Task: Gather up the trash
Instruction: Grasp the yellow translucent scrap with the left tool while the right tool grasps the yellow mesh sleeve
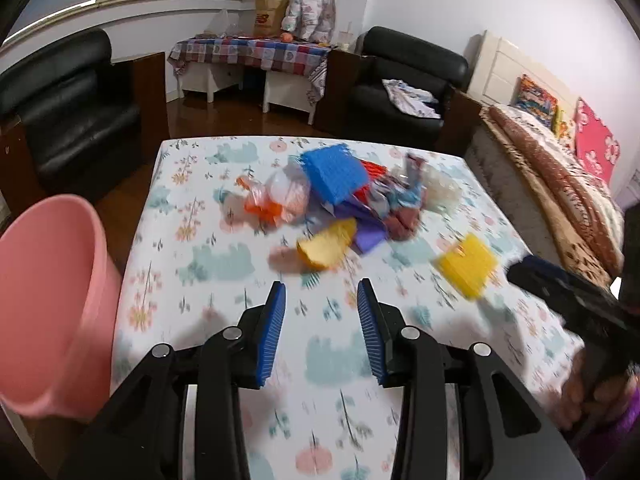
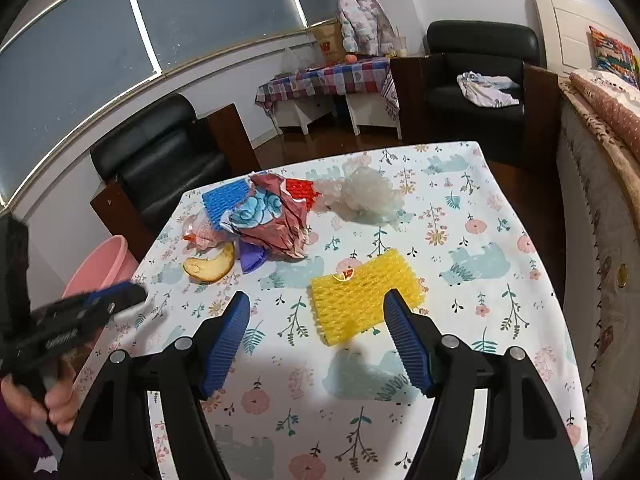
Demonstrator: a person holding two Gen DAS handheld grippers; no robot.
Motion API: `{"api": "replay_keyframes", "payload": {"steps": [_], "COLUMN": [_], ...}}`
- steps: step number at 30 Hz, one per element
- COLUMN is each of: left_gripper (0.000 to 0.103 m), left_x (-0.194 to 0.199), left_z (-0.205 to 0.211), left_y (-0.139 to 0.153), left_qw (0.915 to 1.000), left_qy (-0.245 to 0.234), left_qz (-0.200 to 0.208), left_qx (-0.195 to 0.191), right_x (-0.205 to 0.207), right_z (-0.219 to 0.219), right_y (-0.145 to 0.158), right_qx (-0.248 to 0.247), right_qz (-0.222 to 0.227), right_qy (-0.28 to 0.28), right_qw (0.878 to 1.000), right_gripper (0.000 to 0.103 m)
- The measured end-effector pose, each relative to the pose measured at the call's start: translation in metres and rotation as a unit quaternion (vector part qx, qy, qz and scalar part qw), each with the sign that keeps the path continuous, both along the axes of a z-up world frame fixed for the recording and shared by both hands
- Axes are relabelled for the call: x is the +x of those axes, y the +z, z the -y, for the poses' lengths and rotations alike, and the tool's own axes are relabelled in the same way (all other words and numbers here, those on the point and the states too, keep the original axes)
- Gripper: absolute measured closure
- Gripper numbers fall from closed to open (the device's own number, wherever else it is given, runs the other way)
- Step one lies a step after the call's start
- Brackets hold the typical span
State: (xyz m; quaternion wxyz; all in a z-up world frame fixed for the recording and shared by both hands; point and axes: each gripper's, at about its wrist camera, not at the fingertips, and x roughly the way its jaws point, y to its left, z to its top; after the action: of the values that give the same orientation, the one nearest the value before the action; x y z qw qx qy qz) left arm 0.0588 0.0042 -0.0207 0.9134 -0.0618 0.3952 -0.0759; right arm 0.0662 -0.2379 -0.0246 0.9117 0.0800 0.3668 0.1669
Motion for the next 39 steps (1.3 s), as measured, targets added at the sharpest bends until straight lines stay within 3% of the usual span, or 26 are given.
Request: {"api": "replay_keyframes", "payload": {"steps": [14,18,21,29,37,39], "left_gripper": [0.067,0.089,0.097,0.098,0.098,0.098], "left_x": [0.053,0.058,0.057,0.041,0.028,0.026], "left_z": [-0.001,-0.004,-0.007,-0.011,-0.014,-0.016], "left_y": [-0.028,-0.032,-0.033,-0.017,-0.01,-0.01], "left_qw": [0.9987,0.9982,0.998,0.9988,0.9985,0.9983], "left_qy": [0.033,0.04,0.043,0.036,0.034,0.036], "left_qz": [-0.038,-0.044,-0.044,-0.016,-0.007,-0.009], "left_qx": [-0.004,-0.007,-0.015,-0.029,-0.043,-0.046], "right_x": [0.017,0.02,0.023,0.034,0.051,0.053], "right_z": [0.011,0.014,0.016,0.023,0.021,0.02], "right_y": [-0.014,-0.017,-0.019,-0.019,-0.036,-0.038], "right_qx": [-0.001,0.004,0.006,-0.008,-0.017,-0.02], "right_qz": [-0.021,-0.03,-0.035,-0.035,-0.081,-0.083], "right_qy": [-0.012,-0.017,-0.02,-0.041,-0.04,-0.039], "right_qw": [1.0,0.999,0.999,0.999,0.996,0.996], "right_gripper": [0.035,0.035,0.035,0.035,0.035,0.04]}}
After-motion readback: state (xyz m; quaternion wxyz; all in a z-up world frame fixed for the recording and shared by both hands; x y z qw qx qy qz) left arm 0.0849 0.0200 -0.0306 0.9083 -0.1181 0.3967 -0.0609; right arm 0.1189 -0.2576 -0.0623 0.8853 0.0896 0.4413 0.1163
